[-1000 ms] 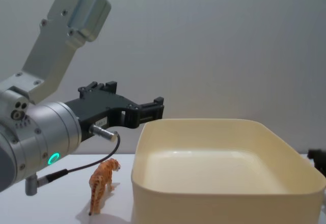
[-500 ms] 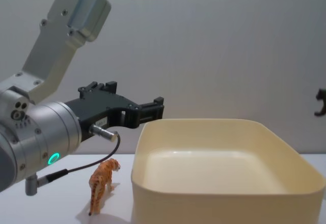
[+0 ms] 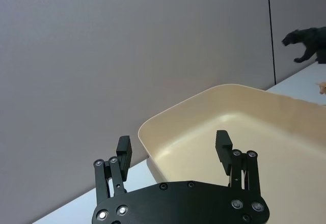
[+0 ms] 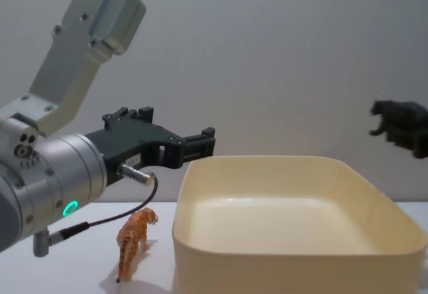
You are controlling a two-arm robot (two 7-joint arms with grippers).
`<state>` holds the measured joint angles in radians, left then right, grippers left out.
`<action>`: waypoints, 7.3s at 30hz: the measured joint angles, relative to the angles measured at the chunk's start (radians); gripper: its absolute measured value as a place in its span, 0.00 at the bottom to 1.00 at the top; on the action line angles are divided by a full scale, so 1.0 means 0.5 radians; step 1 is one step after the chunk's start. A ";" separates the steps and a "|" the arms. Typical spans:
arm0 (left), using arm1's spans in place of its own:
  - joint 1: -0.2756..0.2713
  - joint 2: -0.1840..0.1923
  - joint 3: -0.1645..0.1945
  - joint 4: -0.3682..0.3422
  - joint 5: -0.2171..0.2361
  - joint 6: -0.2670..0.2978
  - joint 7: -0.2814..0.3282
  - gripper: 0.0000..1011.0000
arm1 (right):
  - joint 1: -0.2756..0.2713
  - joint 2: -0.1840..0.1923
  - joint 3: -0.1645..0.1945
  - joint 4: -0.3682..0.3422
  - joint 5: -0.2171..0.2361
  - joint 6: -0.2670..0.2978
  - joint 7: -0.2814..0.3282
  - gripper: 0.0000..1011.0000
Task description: Pick up the toy alternately with two hands and place it into the central storage box.
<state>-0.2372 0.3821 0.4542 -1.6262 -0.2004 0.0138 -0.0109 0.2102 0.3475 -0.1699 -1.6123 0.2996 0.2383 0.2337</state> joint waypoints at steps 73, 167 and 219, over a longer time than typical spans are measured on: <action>0.000 0.000 0.000 0.000 0.000 0.000 0.000 0.99 | -0.202 0.225 0.208 0.011 0.042 0.137 -0.232 0.99; 0.000 0.000 0.000 0.000 0.000 0.000 0.000 0.99 | 0.466 -0.170 -0.088 0.637 -0.181 -0.080 0.089 0.35; 0.000 0.000 0.000 0.000 0.000 0.000 0.000 0.99 | 0.358 -0.109 -0.041 0.442 -0.062 0.048 -0.003 0.99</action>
<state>-0.2372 0.3821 0.4542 -1.6262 -0.2004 0.0138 -0.0109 0.3889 0.2930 -0.1906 -1.3914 0.2686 0.2623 0.2325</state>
